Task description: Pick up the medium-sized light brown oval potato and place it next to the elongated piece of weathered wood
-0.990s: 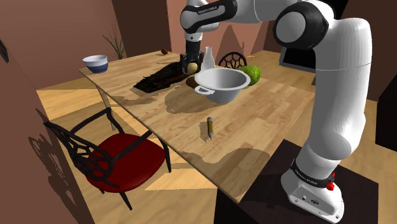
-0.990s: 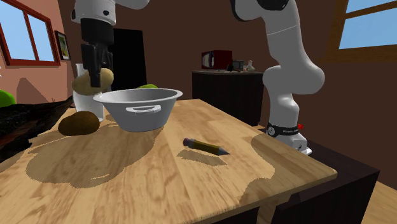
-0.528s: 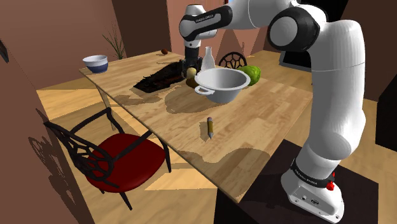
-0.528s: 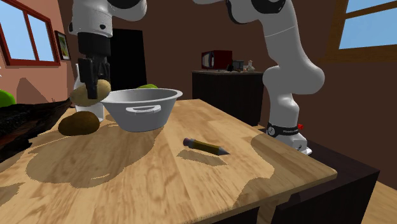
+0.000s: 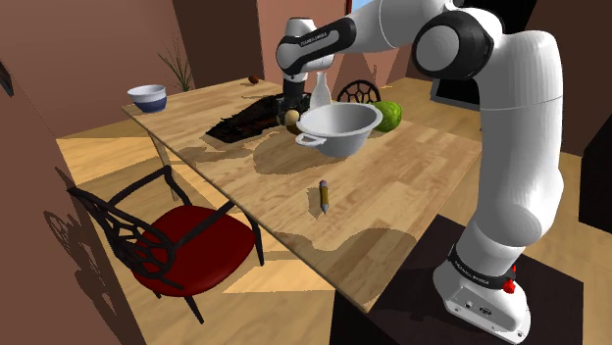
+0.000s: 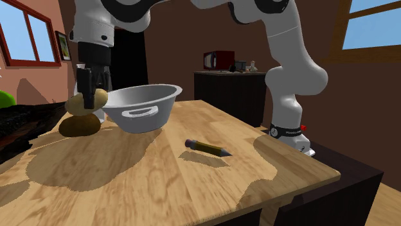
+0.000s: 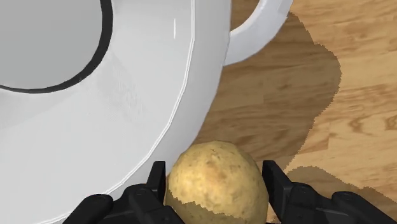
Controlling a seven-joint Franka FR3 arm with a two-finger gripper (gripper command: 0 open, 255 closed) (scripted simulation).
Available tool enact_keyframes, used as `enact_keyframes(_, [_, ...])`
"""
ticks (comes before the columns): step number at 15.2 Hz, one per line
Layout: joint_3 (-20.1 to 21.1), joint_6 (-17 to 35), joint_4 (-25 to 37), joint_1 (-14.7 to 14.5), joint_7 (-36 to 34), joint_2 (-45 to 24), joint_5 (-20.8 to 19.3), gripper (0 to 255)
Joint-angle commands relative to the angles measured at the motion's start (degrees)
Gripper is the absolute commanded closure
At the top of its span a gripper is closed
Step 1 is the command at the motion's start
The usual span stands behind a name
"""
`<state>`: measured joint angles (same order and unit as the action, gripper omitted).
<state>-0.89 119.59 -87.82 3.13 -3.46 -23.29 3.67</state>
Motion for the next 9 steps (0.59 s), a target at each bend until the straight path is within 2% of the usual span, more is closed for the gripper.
enact_keyframes(1, [-0.32,-0.99,-1.19,0.29,-0.09,-1.42,-0.17,255])
enact_keyframes(9, [0.14,4.24,-4.40,0.62,0.09,-3.44,-0.18,255])
